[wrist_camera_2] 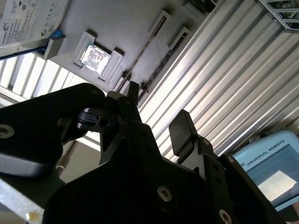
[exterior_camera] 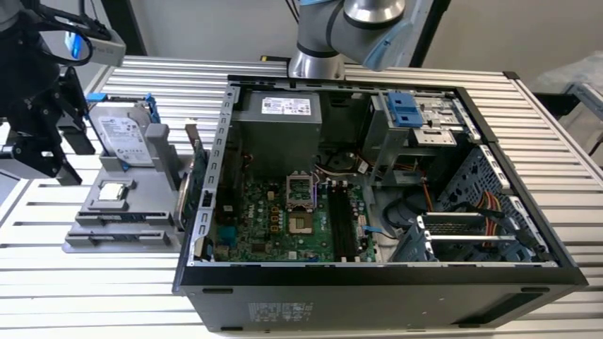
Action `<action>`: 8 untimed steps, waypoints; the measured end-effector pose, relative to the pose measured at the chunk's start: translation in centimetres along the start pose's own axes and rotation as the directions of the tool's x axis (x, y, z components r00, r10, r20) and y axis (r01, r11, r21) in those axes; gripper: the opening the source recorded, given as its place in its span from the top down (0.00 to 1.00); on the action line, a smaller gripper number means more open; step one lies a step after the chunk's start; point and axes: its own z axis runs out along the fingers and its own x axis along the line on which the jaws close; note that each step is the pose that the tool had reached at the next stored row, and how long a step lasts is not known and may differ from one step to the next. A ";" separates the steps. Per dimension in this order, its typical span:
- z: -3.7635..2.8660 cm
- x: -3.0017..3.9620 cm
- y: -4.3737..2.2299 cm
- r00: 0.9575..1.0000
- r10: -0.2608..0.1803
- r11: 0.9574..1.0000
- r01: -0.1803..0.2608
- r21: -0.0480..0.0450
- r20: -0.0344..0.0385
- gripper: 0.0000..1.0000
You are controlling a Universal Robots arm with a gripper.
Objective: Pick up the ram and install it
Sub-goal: 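Pick up the ram and move it above insertion slot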
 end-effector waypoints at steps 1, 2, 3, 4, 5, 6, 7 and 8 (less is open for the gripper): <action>0.06 -0.01 0.00 1.000 0.000 1.000 0.000 0.000 0.000 0.00; 0.11 -0.01 0.00 1.000 0.000 1.000 0.000 0.000 0.000 0.00; 0.15 -0.01 0.00 1.000 0.000 1.000 0.000 0.000 0.000 0.00; 0.19 -0.01 0.00 1.000 0.000 1.000 0.000 0.000 0.000 0.00; 0.24 -0.01 0.00 1.000 0.000 1.000 0.000 0.000 0.000 0.00; 0.30 -0.01 0.00 1.000 0.000 1.000 0.000 0.000 0.000 0.00; 0.37 -0.02 0.00 1.000 0.000 1.000 0.000 0.000 0.000 0.00; 0.42 -0.02 0.00 1.000 0.000 1.000 0.000 0.000 0.000 0.00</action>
